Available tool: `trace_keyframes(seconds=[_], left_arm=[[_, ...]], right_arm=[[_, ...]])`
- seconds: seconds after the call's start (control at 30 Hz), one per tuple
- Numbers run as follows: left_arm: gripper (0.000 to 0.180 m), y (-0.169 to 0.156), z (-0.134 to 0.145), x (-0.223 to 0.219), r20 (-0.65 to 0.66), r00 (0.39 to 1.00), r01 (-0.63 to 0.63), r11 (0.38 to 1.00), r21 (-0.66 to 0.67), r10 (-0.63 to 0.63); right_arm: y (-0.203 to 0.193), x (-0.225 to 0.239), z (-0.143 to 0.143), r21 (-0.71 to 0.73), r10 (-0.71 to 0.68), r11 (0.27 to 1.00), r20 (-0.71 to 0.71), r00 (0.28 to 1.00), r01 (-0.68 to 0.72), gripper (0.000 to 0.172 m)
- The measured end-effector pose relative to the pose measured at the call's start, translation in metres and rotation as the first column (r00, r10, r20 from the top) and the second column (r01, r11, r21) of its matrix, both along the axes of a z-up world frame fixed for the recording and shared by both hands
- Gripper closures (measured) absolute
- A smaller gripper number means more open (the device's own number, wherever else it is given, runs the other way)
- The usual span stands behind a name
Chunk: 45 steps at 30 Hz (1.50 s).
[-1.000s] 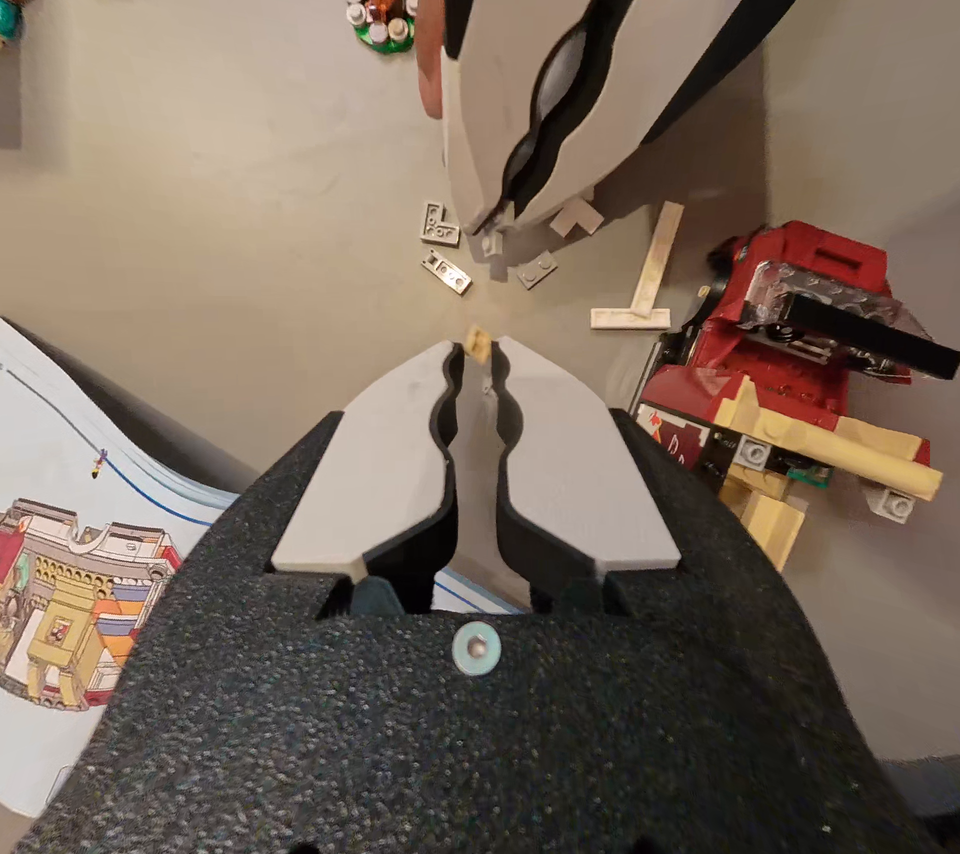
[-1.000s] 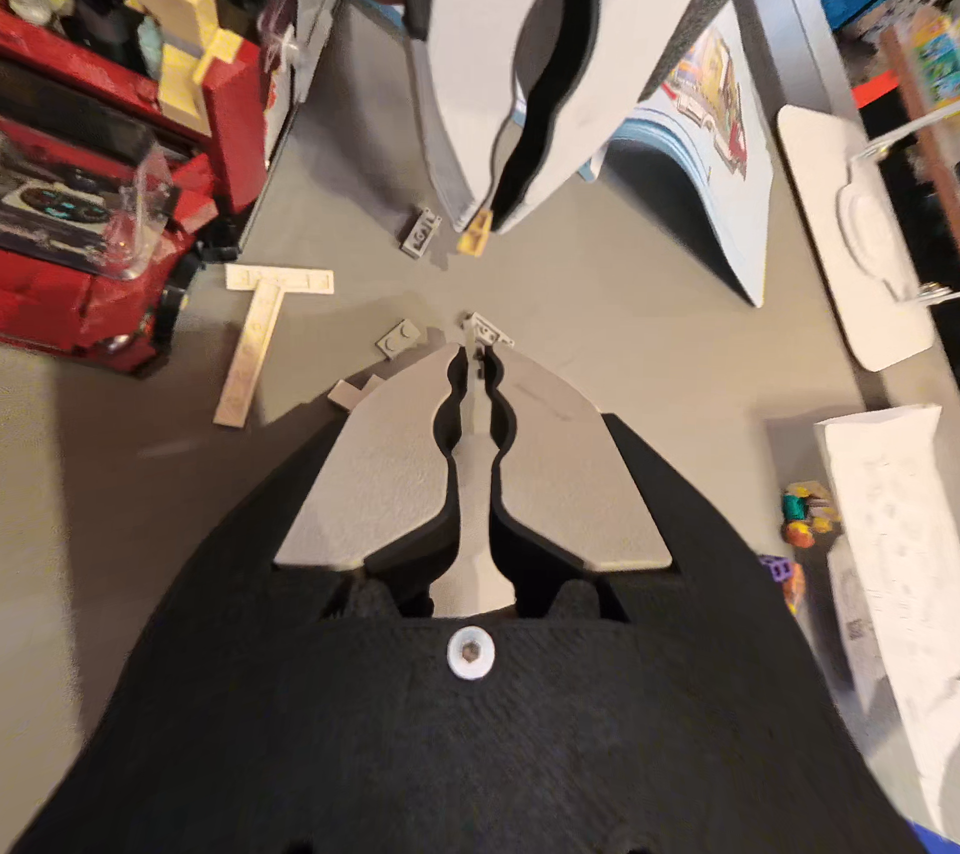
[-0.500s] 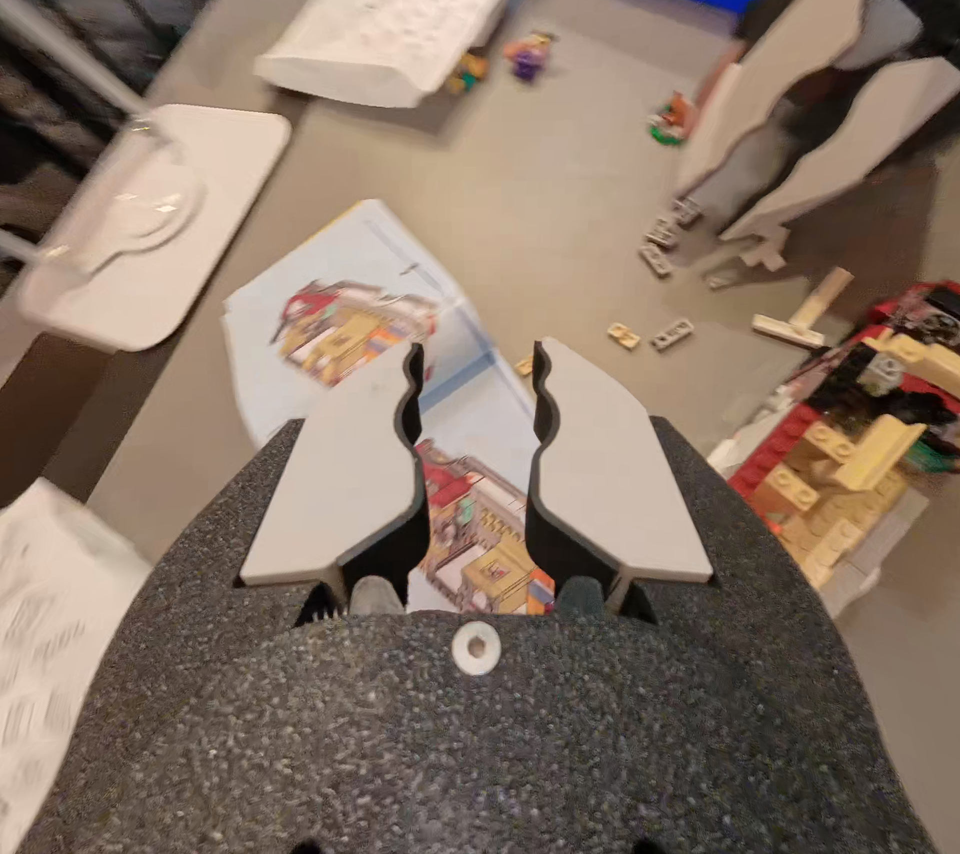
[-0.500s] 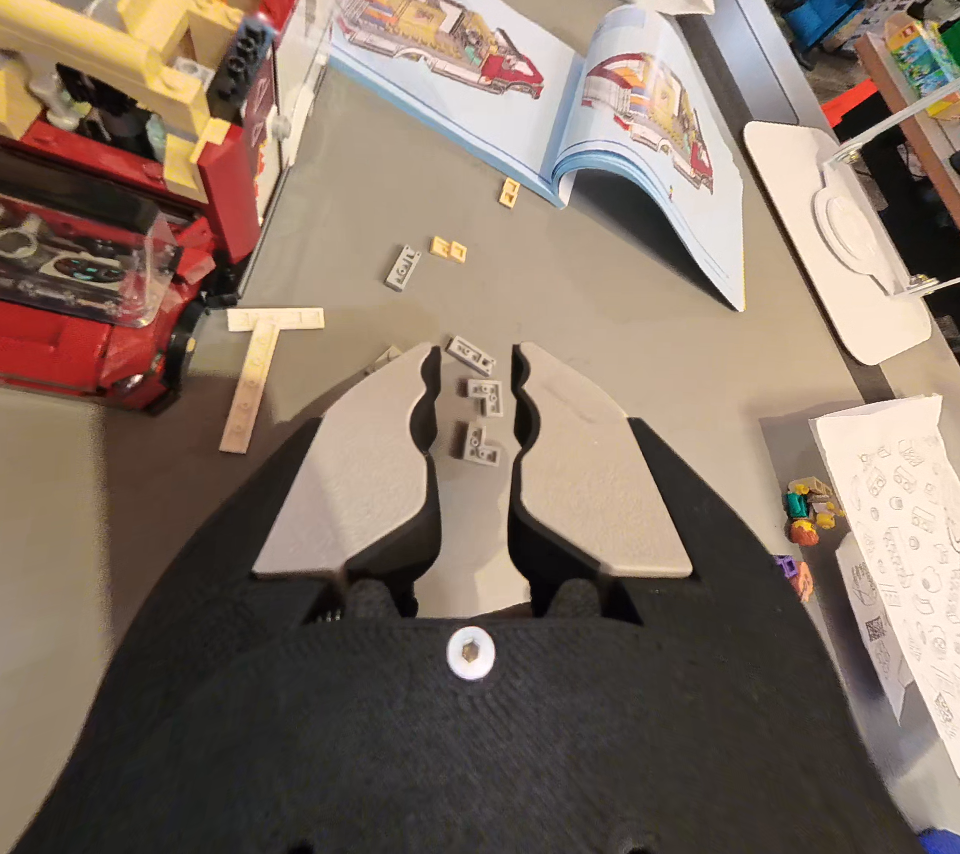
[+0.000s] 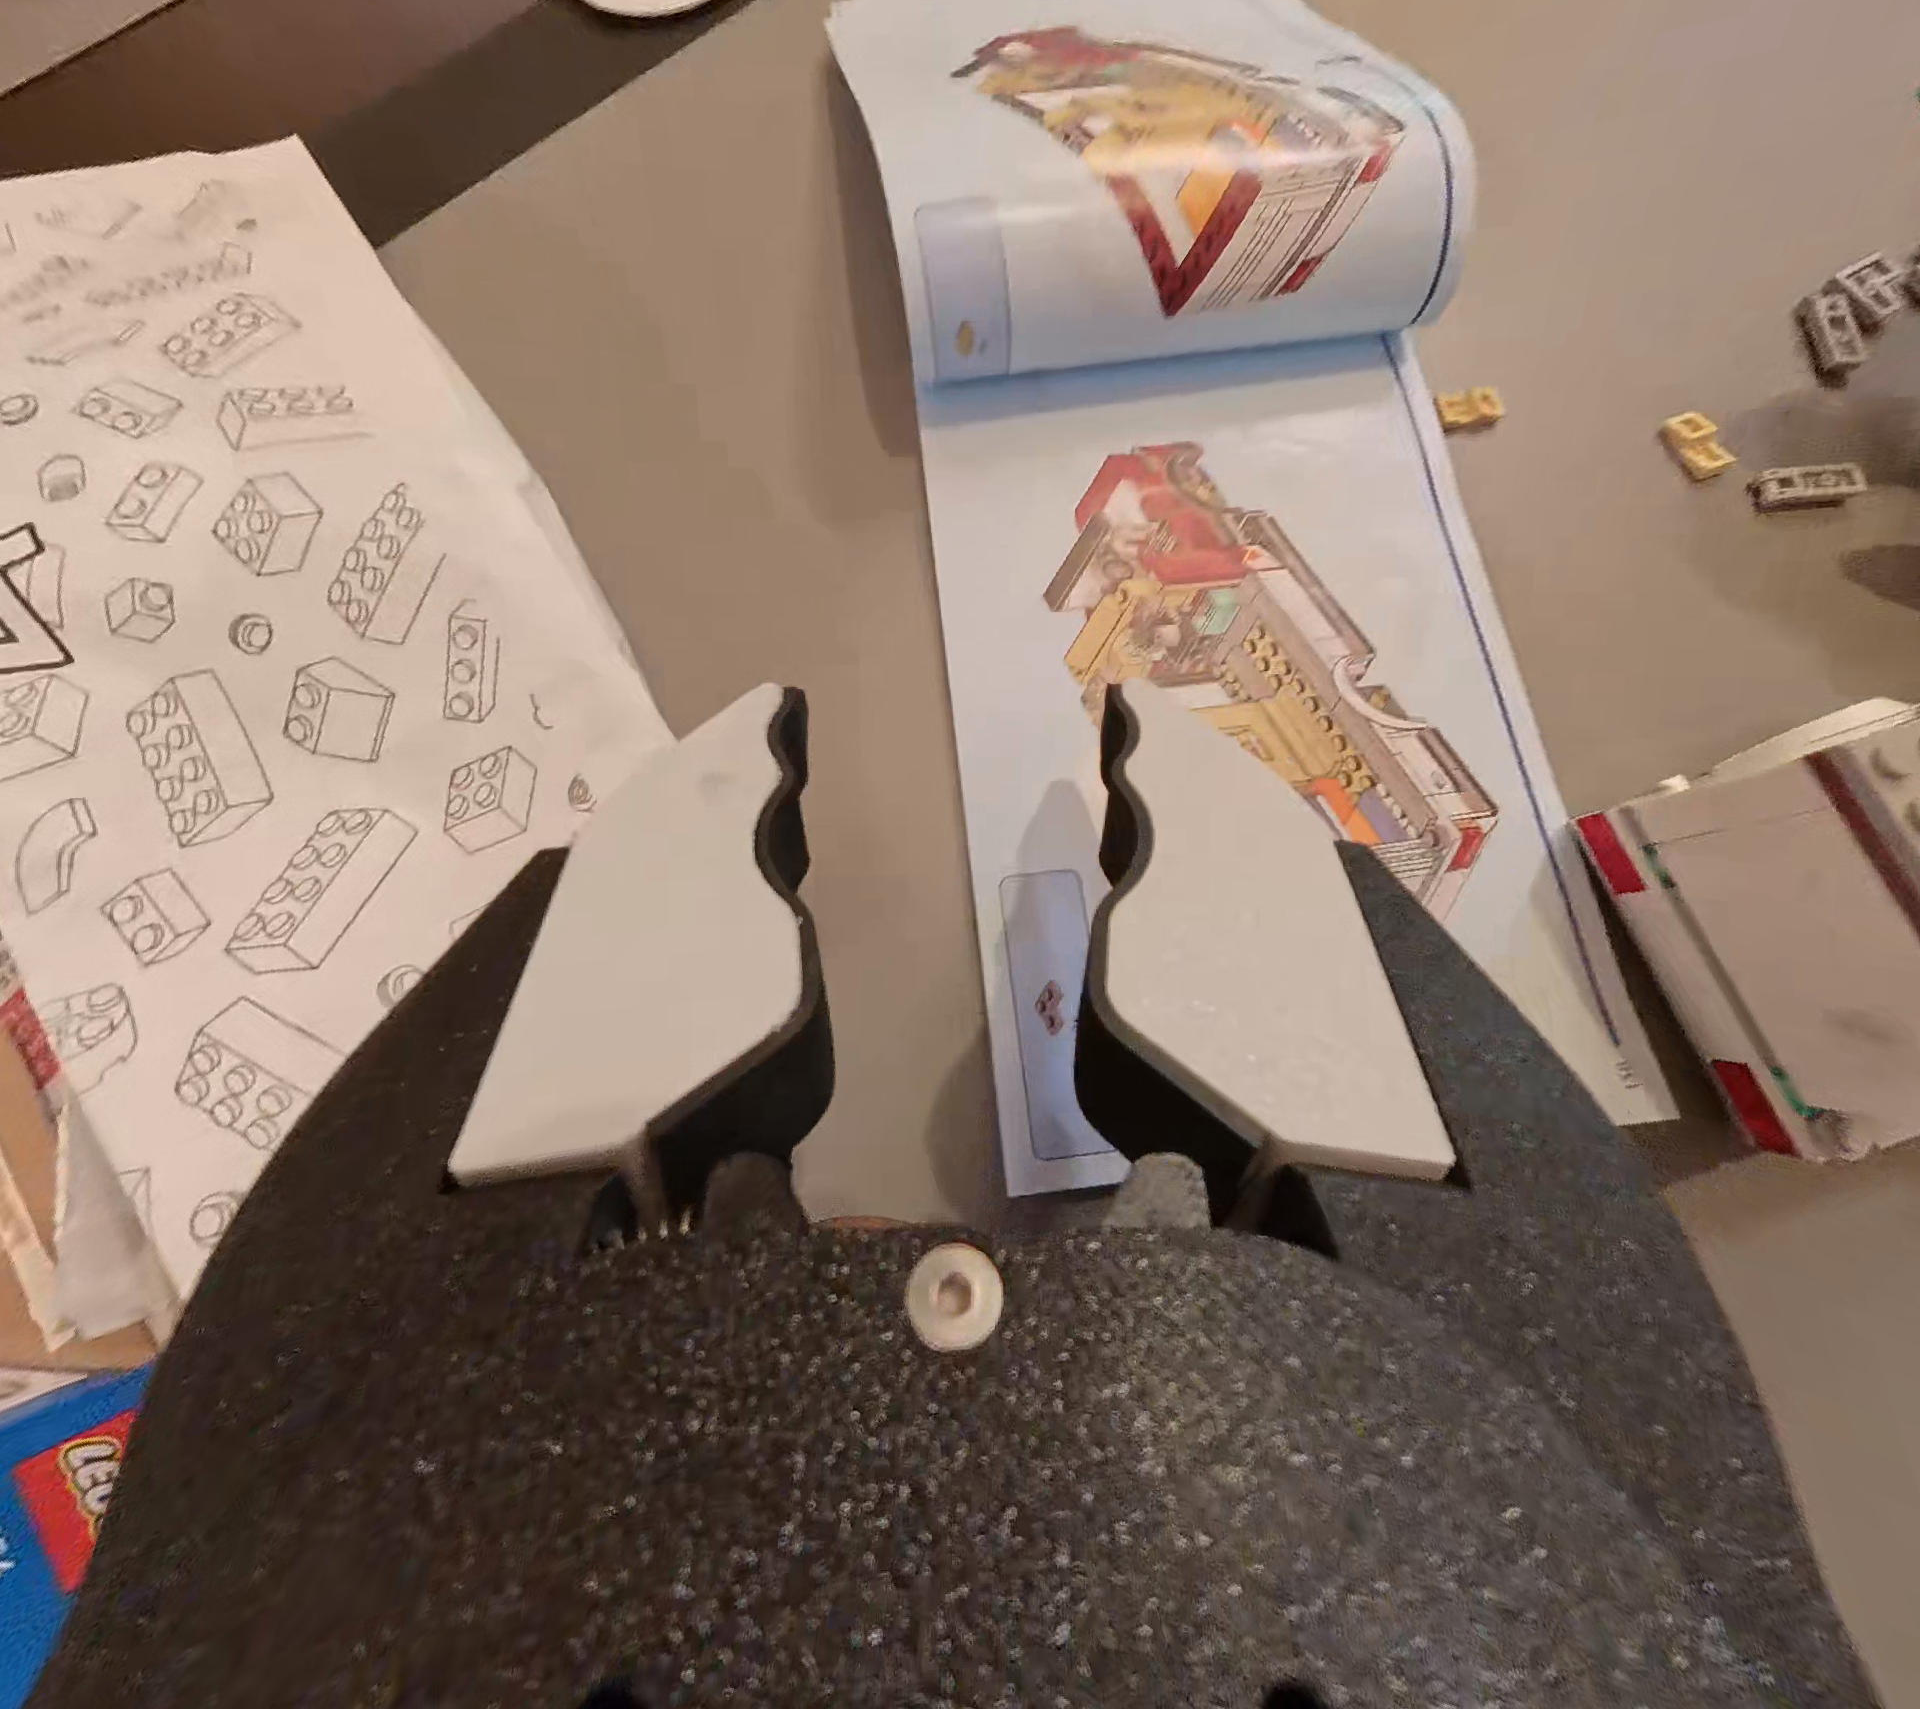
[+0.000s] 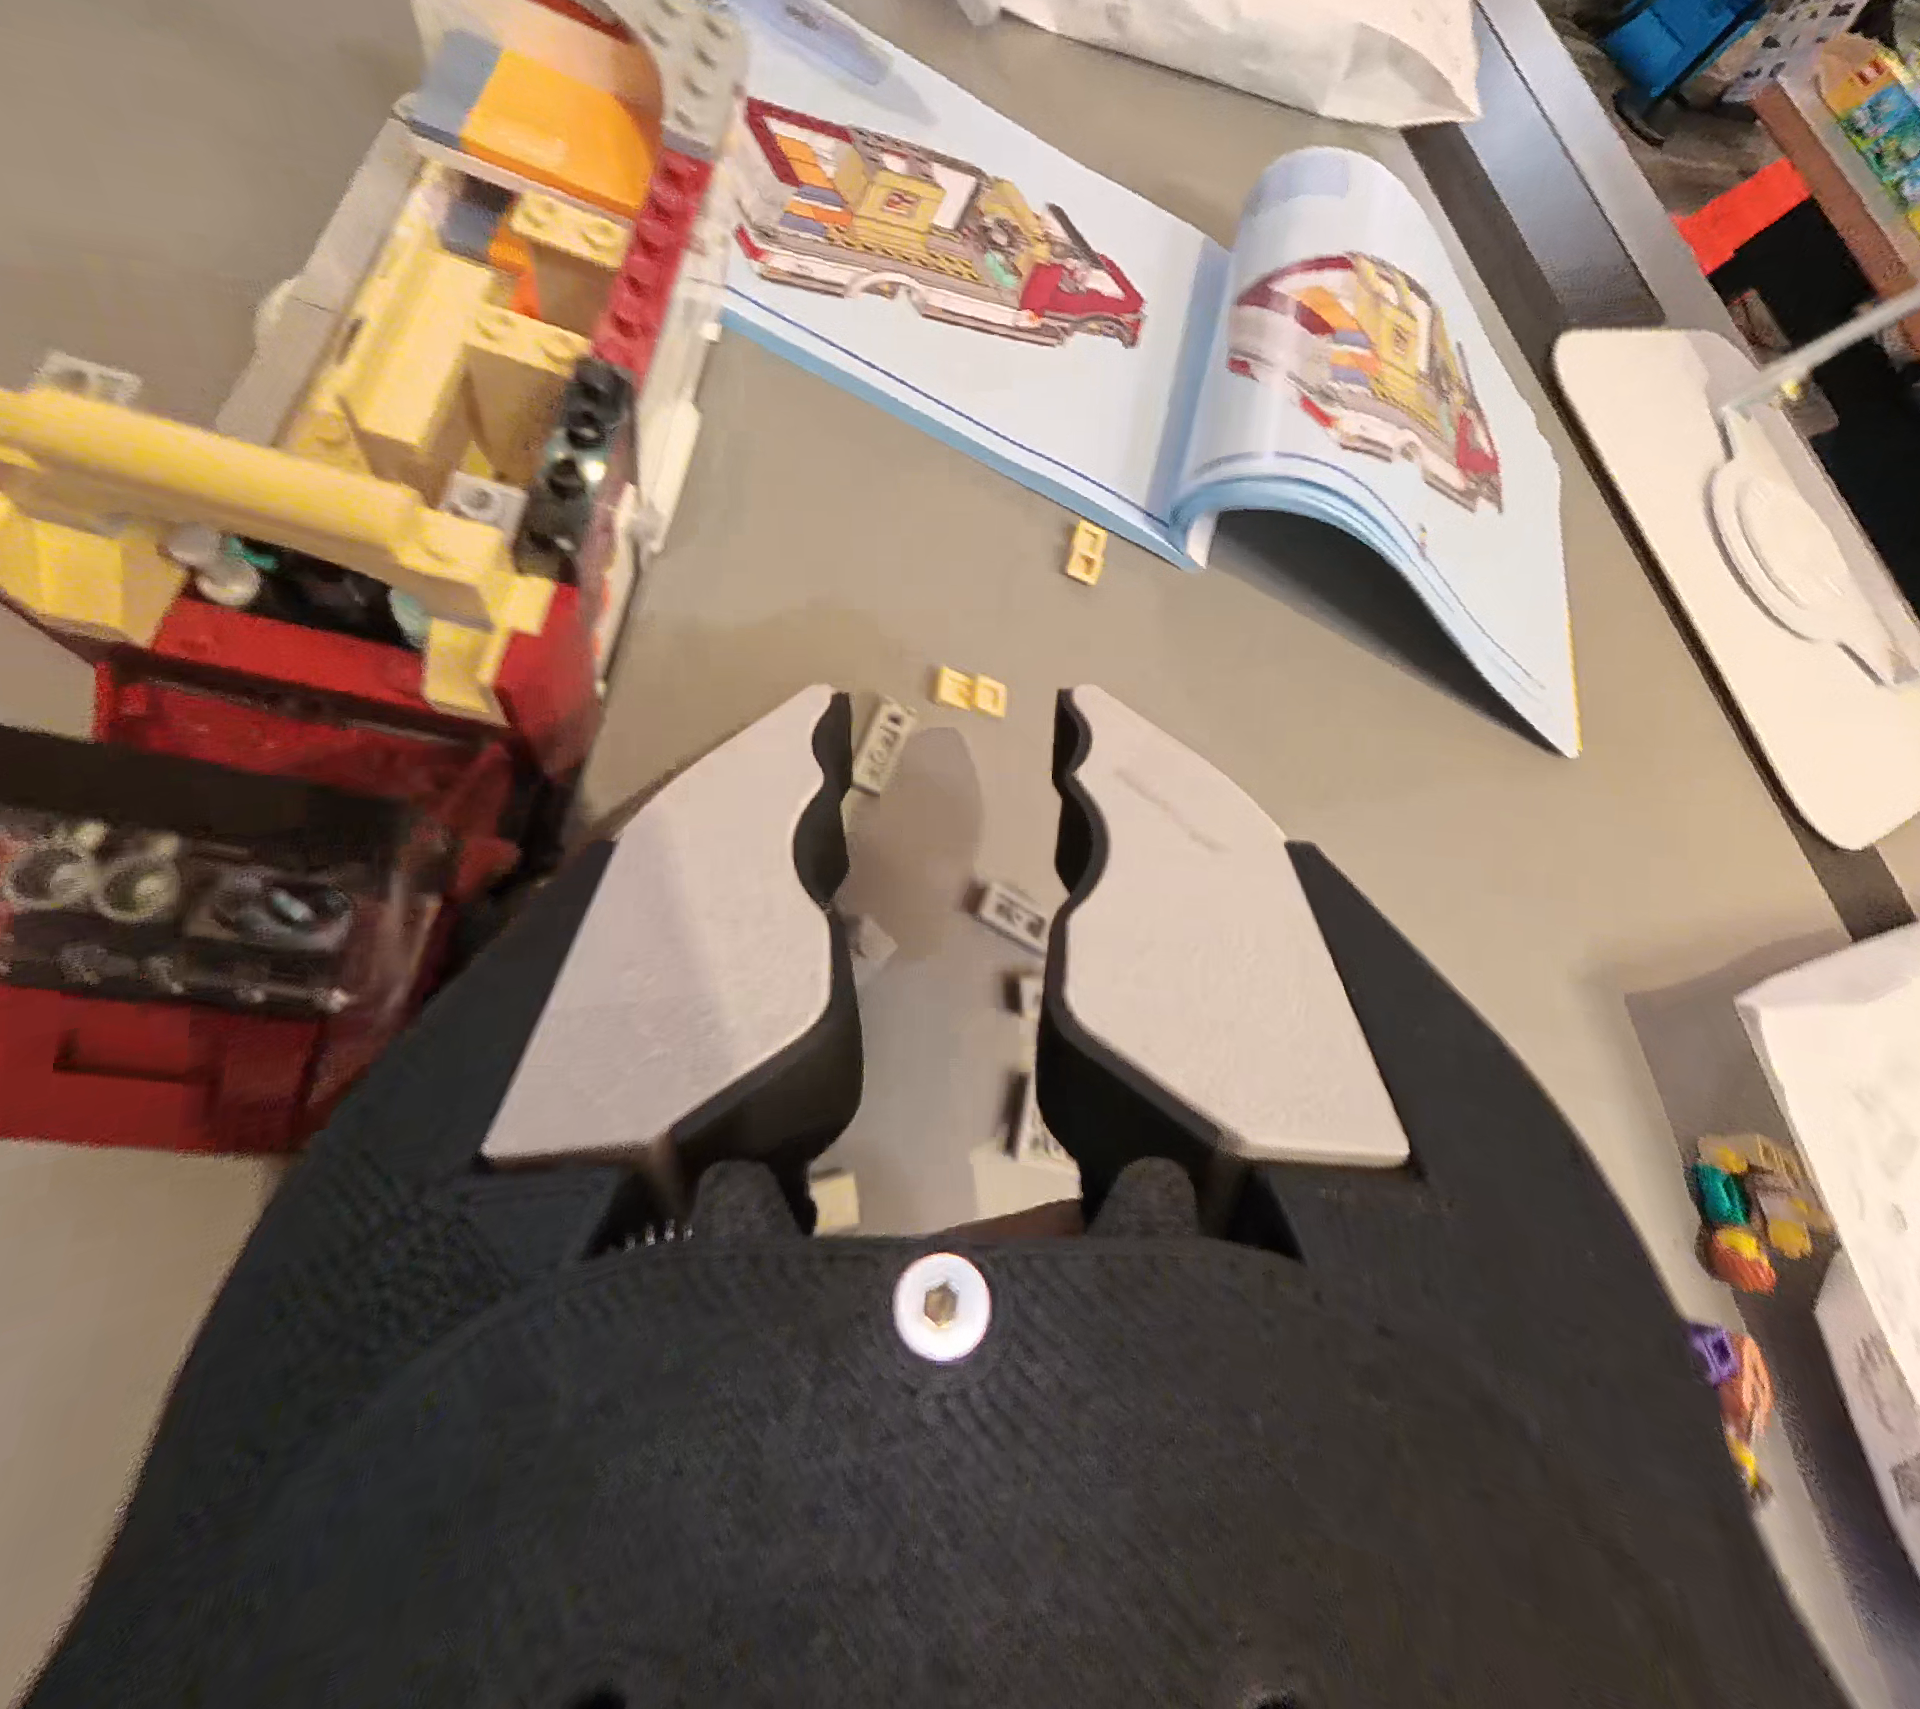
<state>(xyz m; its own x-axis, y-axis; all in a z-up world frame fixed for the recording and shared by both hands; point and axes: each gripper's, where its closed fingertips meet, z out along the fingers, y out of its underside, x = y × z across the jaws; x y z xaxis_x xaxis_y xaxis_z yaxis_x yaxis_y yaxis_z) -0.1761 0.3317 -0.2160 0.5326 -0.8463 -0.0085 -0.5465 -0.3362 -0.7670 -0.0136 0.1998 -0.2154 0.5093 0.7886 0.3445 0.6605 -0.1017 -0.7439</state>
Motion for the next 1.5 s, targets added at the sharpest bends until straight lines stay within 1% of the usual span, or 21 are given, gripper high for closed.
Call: trace_keyframes(seconds=[0.1, 0.2, 0.3, 0.4, 0.5, 0.57, 0.63, 0.67, 0.73, 0.83, 0.93, 1.03, 1.07, 1.17, 1.27, 1.37, 1.5], left_arm=[[0.126, 0.001, -0.003, -0.006, -0.008, 1.000, -0.006, 1.000, -0.011, 0.006], [0.127, 0.003, -0.007, -0.009, -0.032, 0.999, -0.019, 1.000, -0.004, 0.019], [0.127, 0.003, -0.009, -0.008, -0.046, 0.999, -0.014, 1.000, 0.008, 0.015], [0.129, 0.003, -0.009, -0.005, -0.055, 0.998, -0.008, 0.999, 0.033, 0.010], [0.130, 0.002, -0.010, -0.005, -0.055, 0.998, 0.003, 0.999, 0.036, -0.001], [0.131, 0.002, -0.012, -0.007, -0.060, 0.998, 0.005, 1.000, 0.030, -0.003], [0.131, 0.002, -0.015, -0.009, -0.063, 0.998, 0.006, 1.000, 0.014, -0.006], [0.131, 0.002, -0.015, -0.010, -0.064, 0.998, 0.006, 1.000, 0.006, -0.006], [0.131, 0.001, -0.017, -0.011, -0.066, 0.998, 0.009, 1.000, -0.007, -0.009], [0.132, -0.004, -0.018, -0.010, -0.064, 0.997, 0.031, 0.999, -0.025, -0.033], [0.133, -0.008, -0.017, -0.006, -0.063, 0.996, 0.060, 0.998, -0.030, -0.062], [0.134, -0.010, -0.014, -0.006, -0.064, 0.996, 0.069, 0.997, -0.024, -0.070], [0.134, -0.011, -0.013, -0.006, -0.062, 0.996, 0.070, 0.997, -0.022, -0.071], [0.135, -0.012, -0.009, -0.008, -0.055, 0.996, 0.070, 0.997, -0.022, -0.071], [0.135, -0.013, -0.007, -0.009, -0.052, 0.996, 0.069, 0.997, -0.020, -0.070], [0.136, -0.013, -0.006, -0.010, -0.053, 0.996, 0.063, 0.998, -0.027, -0.065], [0.136, -0.017, -0.008, -0.011, -0.063, 0.995, 0.069, 0.996, -0.050, -0.072]], right_arm=[[0.003, -0.015, -0.002, 0.016, 0.017, 1.000, 0.043, 0.999, -0.018, 0.135], [0.015, -0.020, -0.002, 0.036, 0.015, 0.999, 0.087, 0.996, -0.018, 0.137], [0.031, -0.025, -0.004, 0.056, 0.039, 0.997, 0.136, 0.990, -0.047, 0.141], [0.047, -0.036, -0.003, 0.077, 0.082, 0.992, 0.167, 0.982, -0.096, 0.145], [0.051, -0.057, -0.006, 0.056, 0.190, 0.977, 0.193, 0.963, -0.205, 0.145], [0.047, -0.072, -0.008, 0.027, 0.275, 0.958, 0.185, 0.943, -0.285, 0.145], [0.037, -0.086, -0.008, -0.001, 0.354, 0.934, 0.144, 0.924, -0.358, 0.145], [0.032, -0.091, -0.007, -0.010, 0.382, 0.923, 0.127, 0.916, -0.384, 0.148], [0.022, -0.097, -0.007, -0.033, 0.427, 0.904, 0.095, 0.899, -0.426, 0.147], [0.007, -0.104, -0.009, -0.049, 0.476, 0.880, 0.088, 0.875, -0.473, 0.147], [-0.004, -0.110, -0.011, -0.056, 0.495, 0.869, 0.122, 0.860, -0.492, 0.147], [0.007, -0.102, -0.008, -0.017, 0.427, 0.901, 0.221, 0.877, -0.435, 0.147], [0.011, -0.100, -0.003, -0.004, 0.404, 0.911, 0.217, 0.889, -0.413, 0.147], [0.016, -0.097, 0.016, -0.005, 0.355, 0.934, 0.129, 0.926, -0.358, 0.147], [0.015, -0.098, 0.030, -0.020, 0.337, 0.942, 0.050, 0.940, -0.336, 0.146], [0.005, -0.104, 0.039, -0.057, 0.357, 0.932, -0.017, 0.934, -0.358, 0.145], [-0.018, -0.117, 0.041, -0.139, 0.421, 0.894, -0.058, 0.905, -0.425, 0.139]])
